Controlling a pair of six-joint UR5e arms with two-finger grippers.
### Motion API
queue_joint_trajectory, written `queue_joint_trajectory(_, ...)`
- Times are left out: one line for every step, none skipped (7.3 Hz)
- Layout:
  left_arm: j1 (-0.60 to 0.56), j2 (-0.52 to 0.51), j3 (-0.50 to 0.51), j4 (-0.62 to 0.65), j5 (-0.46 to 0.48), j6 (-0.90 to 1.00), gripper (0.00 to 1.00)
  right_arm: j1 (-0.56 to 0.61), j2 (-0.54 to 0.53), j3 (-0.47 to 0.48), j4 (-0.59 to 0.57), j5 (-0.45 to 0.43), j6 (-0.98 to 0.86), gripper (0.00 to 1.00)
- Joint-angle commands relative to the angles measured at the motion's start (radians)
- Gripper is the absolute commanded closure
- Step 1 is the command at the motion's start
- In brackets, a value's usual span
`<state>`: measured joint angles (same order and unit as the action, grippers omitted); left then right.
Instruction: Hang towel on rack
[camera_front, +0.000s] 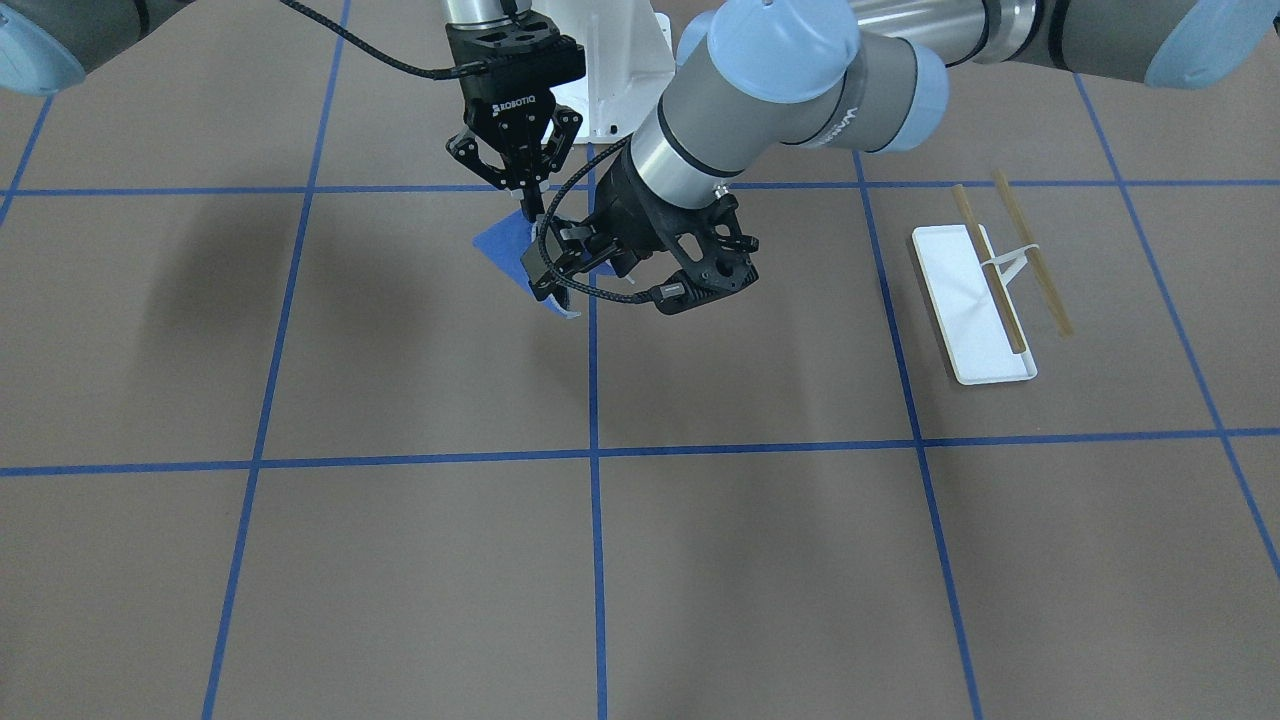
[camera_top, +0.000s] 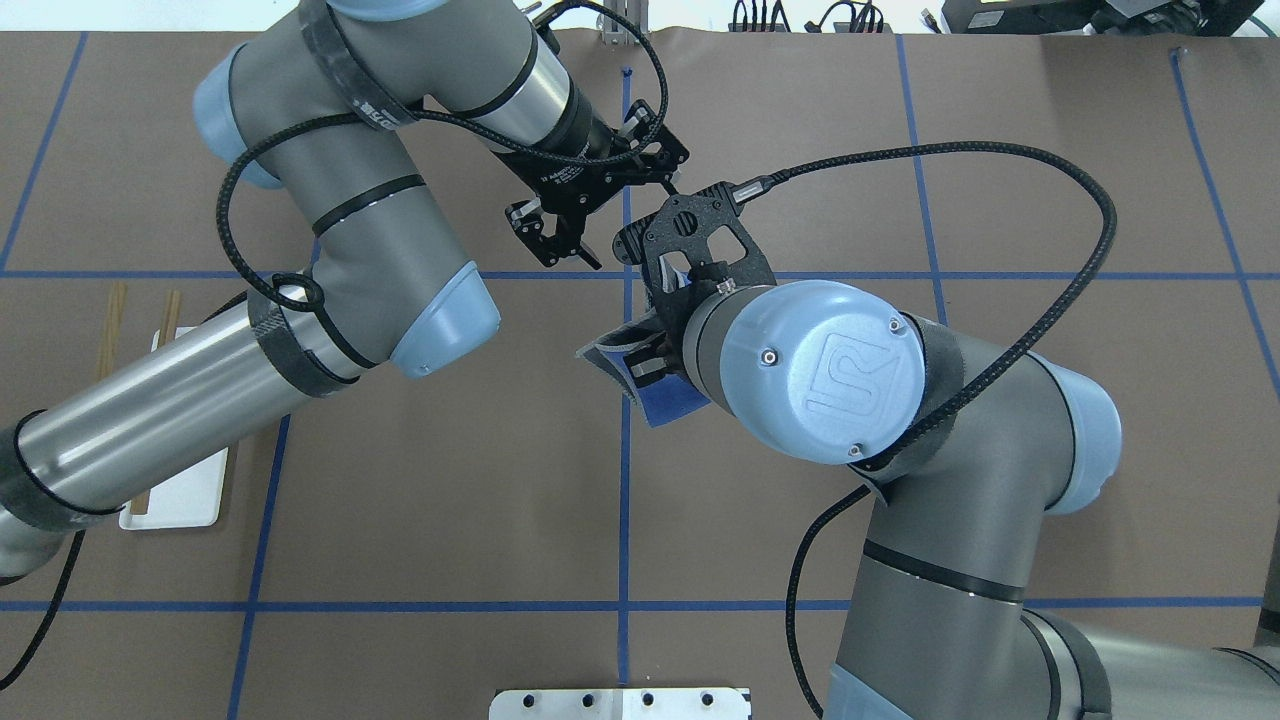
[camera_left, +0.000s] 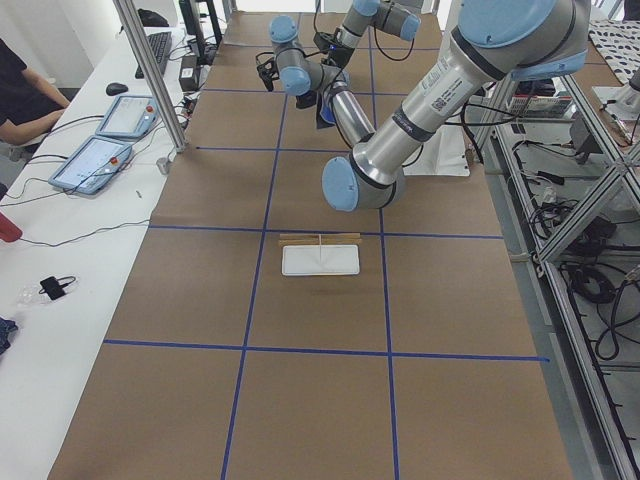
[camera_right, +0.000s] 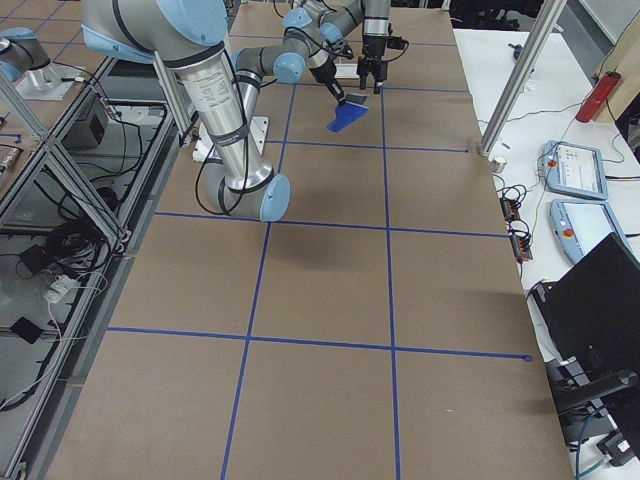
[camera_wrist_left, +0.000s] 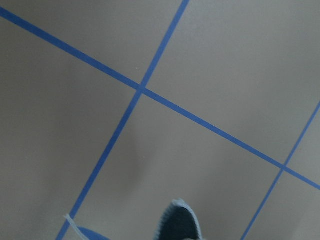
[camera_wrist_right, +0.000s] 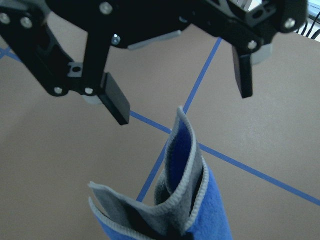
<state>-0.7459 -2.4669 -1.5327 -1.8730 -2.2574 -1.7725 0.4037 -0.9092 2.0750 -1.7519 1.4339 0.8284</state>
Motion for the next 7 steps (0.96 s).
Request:
queue_joint_trajectory(0.028,-0.009,0.023,-0.028,0.027,-0.004,0.26,0.000,0.000,0.004,0.000,0.000,0.000,1.00)
queue_joint_trajectory(0.028,-0.012,0.022,-0.028,0.027,-0.005,0.58,0.000,-0.002,0.004,0.000,0.000,0.000,1.00)
queue_joint_trajectory(0.028,-0.015,0.022,-0.026,0.027,-0.005,0.79,0.000,-0.003,0.004,-0.001,0.000,0.000,1.00)
queue_joint_trajectory(0.028,-0.014,0.020,-0.025,0.027,-0.005,0.90,0.000,-0.011,0.004,0.000,0.000,0.000,1.00)
queue_joint_trajectory(0.028,-0.014,0.020,-0.025,0.027,-0.005,1.00,0.000,-0.011,0.004,0.000,0.000,0.000,1.00)
queue_joint_trajectory(0.028,-0.014,0.020,-0.025,0.027,-0.005,1.00,0.000,-0.011,0.005,-0.001,0.000,0.000,1.00)
queue_joint_trajectory(0.028,-0.012,0.022,-0.021,0.028,-0.005,1.00,-0.002,-0.014,0.005,0.000,0.000,0.000,1.00)
